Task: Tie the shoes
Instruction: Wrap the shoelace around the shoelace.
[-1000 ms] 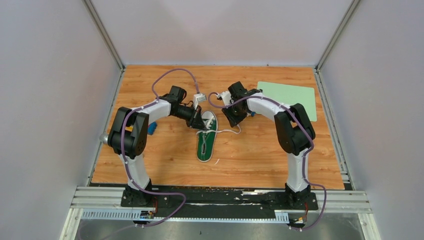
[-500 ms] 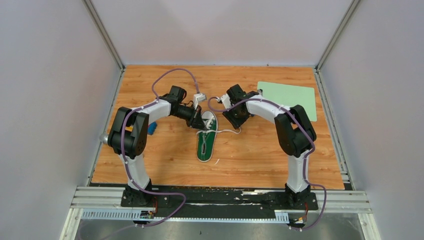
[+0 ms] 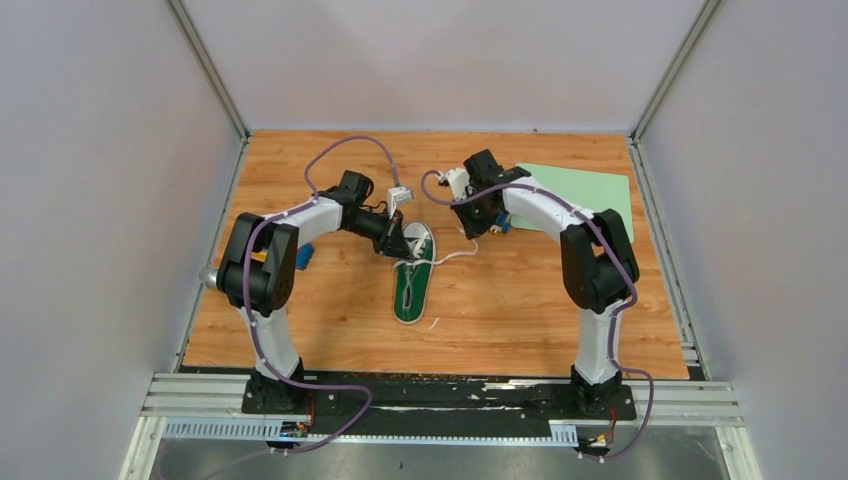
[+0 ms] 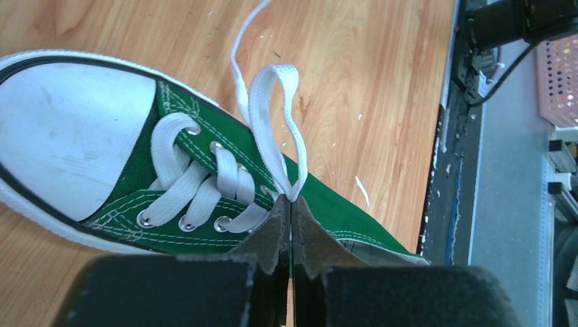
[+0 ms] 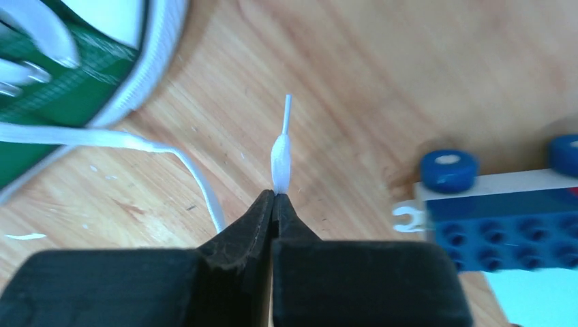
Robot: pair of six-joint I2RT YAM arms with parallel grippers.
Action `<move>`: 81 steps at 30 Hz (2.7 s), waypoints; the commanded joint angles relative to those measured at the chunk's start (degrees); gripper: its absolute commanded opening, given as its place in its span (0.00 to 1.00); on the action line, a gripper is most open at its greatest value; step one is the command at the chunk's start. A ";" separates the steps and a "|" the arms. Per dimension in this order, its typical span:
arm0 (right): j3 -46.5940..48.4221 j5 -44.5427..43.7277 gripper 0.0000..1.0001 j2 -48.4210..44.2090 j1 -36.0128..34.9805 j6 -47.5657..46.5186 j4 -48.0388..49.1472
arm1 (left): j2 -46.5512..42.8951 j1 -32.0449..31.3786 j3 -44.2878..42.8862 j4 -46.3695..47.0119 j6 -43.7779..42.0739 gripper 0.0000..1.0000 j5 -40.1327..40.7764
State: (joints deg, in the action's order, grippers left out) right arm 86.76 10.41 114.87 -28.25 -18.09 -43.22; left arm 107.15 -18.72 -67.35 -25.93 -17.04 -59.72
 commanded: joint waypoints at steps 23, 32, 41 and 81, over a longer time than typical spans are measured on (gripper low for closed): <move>-8.51 33.07 0.00 -15.56 -7.08 1.46 31.28 | 3.57 -0.21 -2.35 -7.65 -5.23 0.00 -20.00; -11.02 34.02 0.00 -19.68 -10.42 -5.90 34.04 | 3.23 -0.25 -1.07 -7.77 -5.42 0.00 -18.84; -14.95 41.28 0.00 -22.50 -11.42 -12.16 33.41 | 3.48 -0.19 -0.27 -2.15 1.89 0.00 -16.89; -27.67 49.78 0.05 -30.52 -15.57 -6.81 22.62 | 3.31 4.61 0.23 3.55 9.98 0.00 -11.43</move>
State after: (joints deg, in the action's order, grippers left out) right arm 61.01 60.18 87.18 -43.86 -22.65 -20.32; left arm 110.87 -14.41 -66.87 -22.52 -6.15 -70.41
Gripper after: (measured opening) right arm 0.051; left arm 0.007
